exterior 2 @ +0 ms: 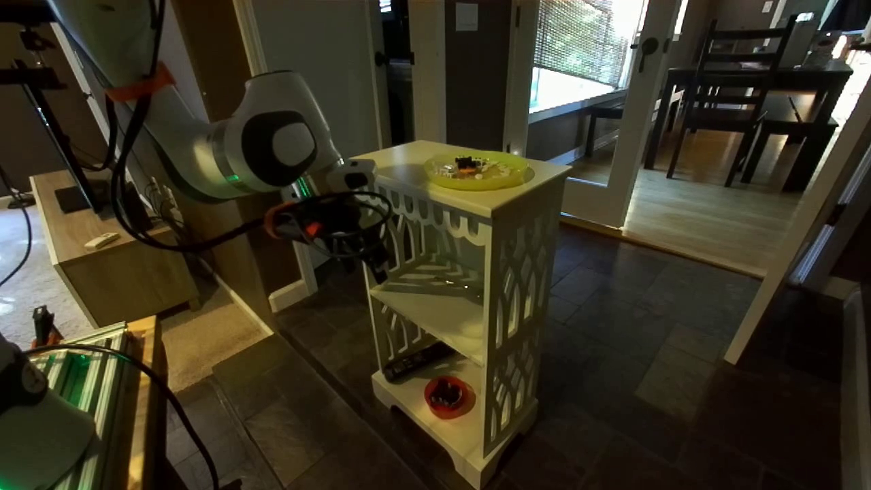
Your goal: Remove the silver spoon from the middle shelf and put it on the top
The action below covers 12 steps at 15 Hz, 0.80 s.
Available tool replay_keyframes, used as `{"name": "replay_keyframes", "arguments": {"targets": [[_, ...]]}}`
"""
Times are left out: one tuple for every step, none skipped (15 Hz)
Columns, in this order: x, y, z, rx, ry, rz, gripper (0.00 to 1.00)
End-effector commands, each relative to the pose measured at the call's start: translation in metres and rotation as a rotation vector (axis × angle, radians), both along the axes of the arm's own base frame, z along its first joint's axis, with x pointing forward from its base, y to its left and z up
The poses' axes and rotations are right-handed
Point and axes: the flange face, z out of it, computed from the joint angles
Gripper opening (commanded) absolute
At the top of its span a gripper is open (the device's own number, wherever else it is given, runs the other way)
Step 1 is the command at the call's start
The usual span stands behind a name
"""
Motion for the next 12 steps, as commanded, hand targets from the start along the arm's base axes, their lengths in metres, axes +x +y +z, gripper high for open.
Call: {"name": "replay_keyframes", "arguments": {"targets": [[0.0,0.0,0.0,0.0,0.0,0.0,1.0],[0.007,-0.001,-0.012,0.021,0.002,0.031,1.0],[0.012,-0.003,-0.018,0.019,0.0,0.042,1.0],[0.014,-0.002,-0.029,0.041,0.001,0.068,1.0],[0.018,-0.003,-0.035,0.046,-0.004,0.086,1.0],[0.021,-0.002,-0.046,0.074,-0.014,0.114,1.0],[0.026,-0.002,-0.053,0.085,-0.025,0.142,1.0],[0.032,-0.005,-0.061,0.083,-0.027,0.15,1.0],[0.037,-0.008,-0.07,0.099,-0.036,0.165,1.0],[0.041,-0.01,-0.08,0.106,-0.033,0.176,1.0],[0.046,-0.013,-0.089,0.102,-0.03,0.186,1.0],[0.054,-0.015,-0.098,0.104,-0.038,0.199,1.0]]}}
